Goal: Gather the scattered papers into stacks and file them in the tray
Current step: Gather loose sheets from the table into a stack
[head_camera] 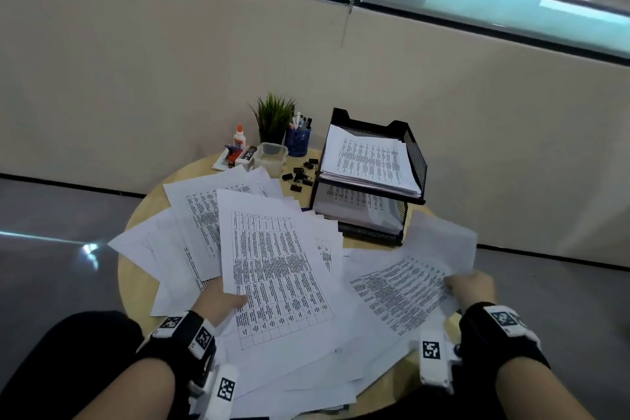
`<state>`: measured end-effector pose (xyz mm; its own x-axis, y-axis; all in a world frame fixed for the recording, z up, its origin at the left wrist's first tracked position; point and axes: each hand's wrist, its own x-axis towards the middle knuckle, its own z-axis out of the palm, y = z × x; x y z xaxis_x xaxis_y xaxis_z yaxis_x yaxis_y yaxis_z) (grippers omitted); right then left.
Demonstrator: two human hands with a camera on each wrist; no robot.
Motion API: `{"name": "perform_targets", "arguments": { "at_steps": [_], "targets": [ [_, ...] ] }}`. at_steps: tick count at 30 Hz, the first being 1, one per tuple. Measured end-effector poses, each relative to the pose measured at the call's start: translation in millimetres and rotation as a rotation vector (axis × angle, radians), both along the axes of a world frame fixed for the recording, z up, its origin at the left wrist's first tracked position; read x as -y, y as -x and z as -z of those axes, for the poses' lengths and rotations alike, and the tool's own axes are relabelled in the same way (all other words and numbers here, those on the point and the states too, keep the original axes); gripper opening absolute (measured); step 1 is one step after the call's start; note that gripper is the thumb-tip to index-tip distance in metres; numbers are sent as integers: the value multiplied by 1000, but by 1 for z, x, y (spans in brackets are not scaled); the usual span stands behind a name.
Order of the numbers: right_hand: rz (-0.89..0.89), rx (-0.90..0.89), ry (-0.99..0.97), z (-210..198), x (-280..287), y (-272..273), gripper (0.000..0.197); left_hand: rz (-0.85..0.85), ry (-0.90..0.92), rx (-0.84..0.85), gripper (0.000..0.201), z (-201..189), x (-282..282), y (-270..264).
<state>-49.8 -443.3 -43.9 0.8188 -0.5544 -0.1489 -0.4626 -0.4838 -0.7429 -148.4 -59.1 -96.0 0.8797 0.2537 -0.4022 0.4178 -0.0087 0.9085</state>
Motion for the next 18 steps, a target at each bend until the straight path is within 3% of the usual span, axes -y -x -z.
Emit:
{"name": "perform_targets", "arguments": {
  "at_steps": [8, 12, 18],
  "targets": [
    [-128, 364, 209, -121, -12, 35, 24, 42, -122, -4, 42, 0, -2, 1],
    [-214, 498, 150, -169, -17, 42, 20, 80, -157, -22, 43, -1, -5, -1],
    [-370, 553, -7, -191, -29, 28, 10, 82, -140, -34, 51, -4, -4, 2]
  ]
}}
